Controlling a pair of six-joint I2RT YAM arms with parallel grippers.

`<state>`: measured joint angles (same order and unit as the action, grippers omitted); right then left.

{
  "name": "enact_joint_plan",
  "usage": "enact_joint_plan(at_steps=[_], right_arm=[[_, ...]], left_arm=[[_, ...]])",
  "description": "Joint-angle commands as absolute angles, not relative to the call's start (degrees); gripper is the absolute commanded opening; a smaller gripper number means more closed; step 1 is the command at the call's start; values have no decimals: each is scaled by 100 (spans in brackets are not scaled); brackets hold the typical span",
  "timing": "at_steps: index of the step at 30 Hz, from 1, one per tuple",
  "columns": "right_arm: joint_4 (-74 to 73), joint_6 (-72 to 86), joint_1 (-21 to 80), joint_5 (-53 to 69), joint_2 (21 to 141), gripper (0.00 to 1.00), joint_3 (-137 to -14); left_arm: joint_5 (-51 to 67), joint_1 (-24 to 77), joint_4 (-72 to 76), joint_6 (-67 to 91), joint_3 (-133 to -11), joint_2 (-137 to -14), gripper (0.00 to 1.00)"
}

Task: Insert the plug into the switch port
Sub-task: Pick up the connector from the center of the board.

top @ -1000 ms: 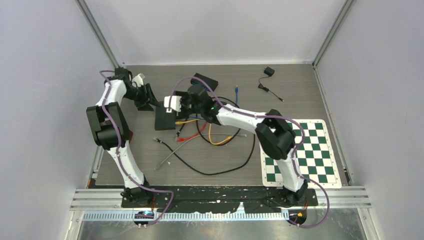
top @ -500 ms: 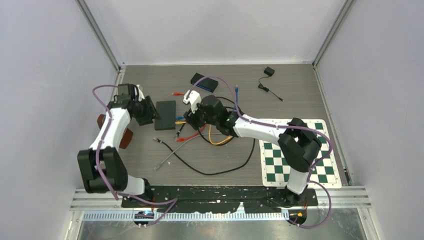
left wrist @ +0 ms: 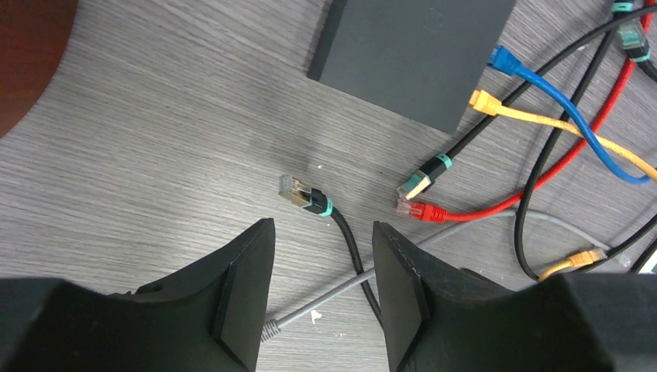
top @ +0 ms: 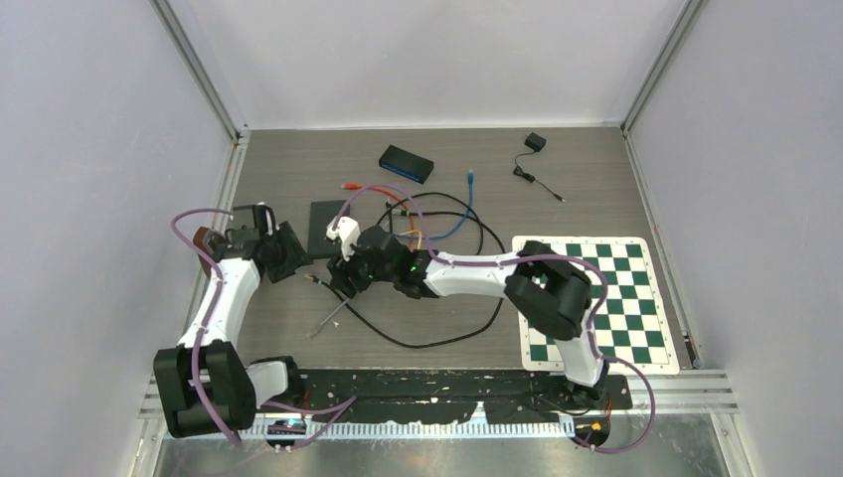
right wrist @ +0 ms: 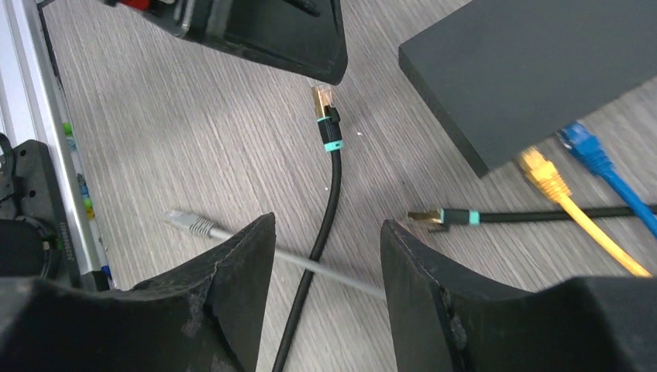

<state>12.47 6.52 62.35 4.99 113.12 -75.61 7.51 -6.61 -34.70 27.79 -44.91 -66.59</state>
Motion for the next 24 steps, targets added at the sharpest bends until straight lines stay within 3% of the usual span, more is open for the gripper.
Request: enact_joint_plan(at_steps=[1, 11, 18, 24], right_arm=[[1649, 806, 6168, 1228, 11865, 59, -8236], [548, 598, 6021, 1946, 13156, 59, -9984], [724, 868, 5700, 2744, 13362, 60, -10039], [807, 987, 5571, 3415, 13570, 54, -10094]], left_arm=[[930, -954, -2916, 3084, -4342, -6838, 51], [1203, -1281, -2438, 3309, -3982, -6526, 49], [1132, -1326, -2461, 3292, -3979, -6217, 50], [1295, -1327, -2418, 3367, -3961, -6099, 50]])
